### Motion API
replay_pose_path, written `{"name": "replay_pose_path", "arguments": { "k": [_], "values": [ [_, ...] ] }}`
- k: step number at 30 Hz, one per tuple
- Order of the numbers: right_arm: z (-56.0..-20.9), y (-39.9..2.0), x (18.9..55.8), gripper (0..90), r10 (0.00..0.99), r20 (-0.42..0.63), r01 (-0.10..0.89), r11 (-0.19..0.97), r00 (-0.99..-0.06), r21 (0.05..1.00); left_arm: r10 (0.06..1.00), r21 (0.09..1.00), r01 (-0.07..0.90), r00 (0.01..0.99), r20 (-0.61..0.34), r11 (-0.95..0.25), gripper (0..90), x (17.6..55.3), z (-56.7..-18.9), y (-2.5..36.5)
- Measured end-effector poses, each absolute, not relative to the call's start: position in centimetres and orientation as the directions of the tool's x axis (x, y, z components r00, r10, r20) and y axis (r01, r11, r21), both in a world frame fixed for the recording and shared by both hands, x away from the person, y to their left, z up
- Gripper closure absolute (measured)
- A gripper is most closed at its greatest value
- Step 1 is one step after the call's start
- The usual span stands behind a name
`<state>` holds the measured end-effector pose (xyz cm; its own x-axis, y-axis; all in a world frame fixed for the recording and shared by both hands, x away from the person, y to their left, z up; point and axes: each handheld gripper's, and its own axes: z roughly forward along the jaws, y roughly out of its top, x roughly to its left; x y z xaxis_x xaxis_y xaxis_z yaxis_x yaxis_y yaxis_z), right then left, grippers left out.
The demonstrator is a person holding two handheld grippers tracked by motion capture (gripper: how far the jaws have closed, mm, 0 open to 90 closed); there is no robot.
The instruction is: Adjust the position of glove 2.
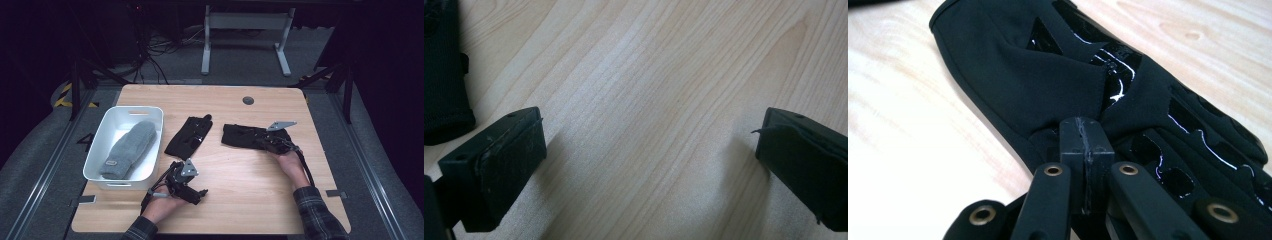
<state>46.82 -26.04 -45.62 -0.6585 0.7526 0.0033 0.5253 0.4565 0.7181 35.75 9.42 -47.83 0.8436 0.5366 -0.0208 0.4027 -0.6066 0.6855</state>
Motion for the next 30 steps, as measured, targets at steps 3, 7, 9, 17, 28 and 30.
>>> {"name": "replay_pose_path", "arguments": {
  "k": [3, 7, 9, 17, 28, 30],
  "values": [
    [-45.6, -26.3, 45.9, 90.0, 0.742, 0.01, 0.525, 0.465, -0.67, 0.713, 0.537, 0.685, 0.403, 0.844, -0.022, -0.606, 0.2, 35.7, -47.8, 9.4],
    [-45.6, -26.5, 44.5, 90.0, 0.728, 0.004, 0.516, 0.482, -0.685, 0.708, 0.537, 0.685, 0.403, 0.844, -0.022, -0.606, 0.2, 35.7, -47.8, 9.4],
    [-45.5, -26.8, 43.7, 90.0, 0.719, -0.001, 0.512, 0.496, -0.695, 0.702, 0.537, 0.686, 0.403, 0.843, -0.021, -0.606, 0.2, 35.7, -47.8, 9.4],
    [-45.3, -28.0, 40.2, 90.0, 0.695, -0.006, 0.505, 0.529, -0.719, 0.682, 0.538, 0.686, 0.403, 0.843, -0.021, -0.606, 0.2, 35.7, -47.8, 9.4],
    [-42.9, -25.1, 40.1, 90.0, 0.661, 0.037, 0.448, 0.466, -0.75, 0.763, 0.538, 0.686, 0.403, 0.843, -0.02, -0.606, 0.2, 35.7, -47.8, 9.4],
    [-43.0, -23.5, 40.7, 90.0, 0.645, 0.04, 0.439, 0.472, -0.763, 0.765, 0.538, 0.685, 0.403, 0.843, -0.019, -0.607, 0.2, 35.7, -47.8, 9.4]
  ]
}}
